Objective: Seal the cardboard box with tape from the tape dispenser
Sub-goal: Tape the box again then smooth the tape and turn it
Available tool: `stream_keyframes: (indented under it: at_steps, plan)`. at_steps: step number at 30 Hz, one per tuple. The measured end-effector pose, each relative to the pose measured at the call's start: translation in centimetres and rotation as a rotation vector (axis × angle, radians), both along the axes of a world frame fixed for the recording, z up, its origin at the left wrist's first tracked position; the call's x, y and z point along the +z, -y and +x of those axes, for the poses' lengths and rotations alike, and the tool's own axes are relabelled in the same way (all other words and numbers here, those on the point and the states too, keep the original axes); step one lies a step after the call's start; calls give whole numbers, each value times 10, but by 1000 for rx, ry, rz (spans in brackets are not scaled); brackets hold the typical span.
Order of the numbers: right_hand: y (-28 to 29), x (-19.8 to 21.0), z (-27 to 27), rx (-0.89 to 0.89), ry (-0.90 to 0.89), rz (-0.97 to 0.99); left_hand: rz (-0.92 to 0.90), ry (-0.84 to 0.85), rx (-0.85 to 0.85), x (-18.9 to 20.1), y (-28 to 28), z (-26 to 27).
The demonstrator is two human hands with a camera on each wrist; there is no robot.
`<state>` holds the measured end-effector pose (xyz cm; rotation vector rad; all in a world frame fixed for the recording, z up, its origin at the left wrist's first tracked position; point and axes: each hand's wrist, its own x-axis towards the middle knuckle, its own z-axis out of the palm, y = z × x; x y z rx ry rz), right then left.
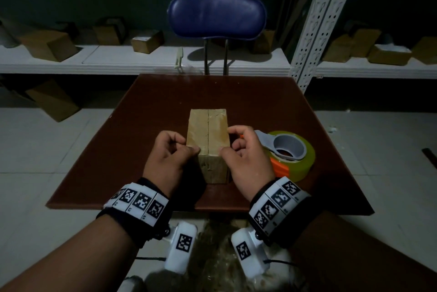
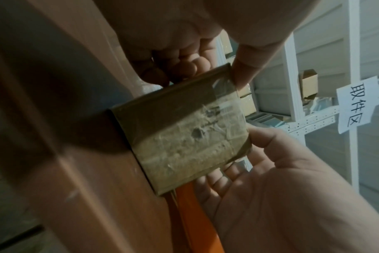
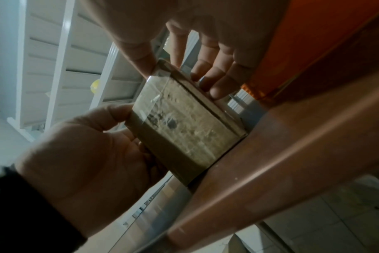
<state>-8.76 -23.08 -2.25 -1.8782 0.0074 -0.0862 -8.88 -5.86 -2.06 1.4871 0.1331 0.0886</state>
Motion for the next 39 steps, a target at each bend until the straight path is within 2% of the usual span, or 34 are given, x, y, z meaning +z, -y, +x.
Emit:
stream_keyframes:
  at_steps: [5,12,19,23,28,32,36,39]
  plan:
    - [-2,-4,3,19,-65,-74,-3,9,-36,1,-4,-1]
    - [-8,-4,-3,59,-65,-27,8,64,-62,-2,1,-2]
    - [-7,-5,5,84,-72,-146,-88,58,-112,0,1,-3]
    - [-2,-2,5,86,-90,-147,-125,47,-127,2,3,-4]
    - [-1,3,3,59,-83,-141,-41,26,-41,6,4,-7]
    - [2,10,4,-16,20,-187,-56,3,78,13,11,-8]
    - [-3,8,2,35,-81,-58,-104,-69,29,12,17,-10]
    - [-9,5,-2,67,-125,81,-47,-44,-62,12,24,-13]
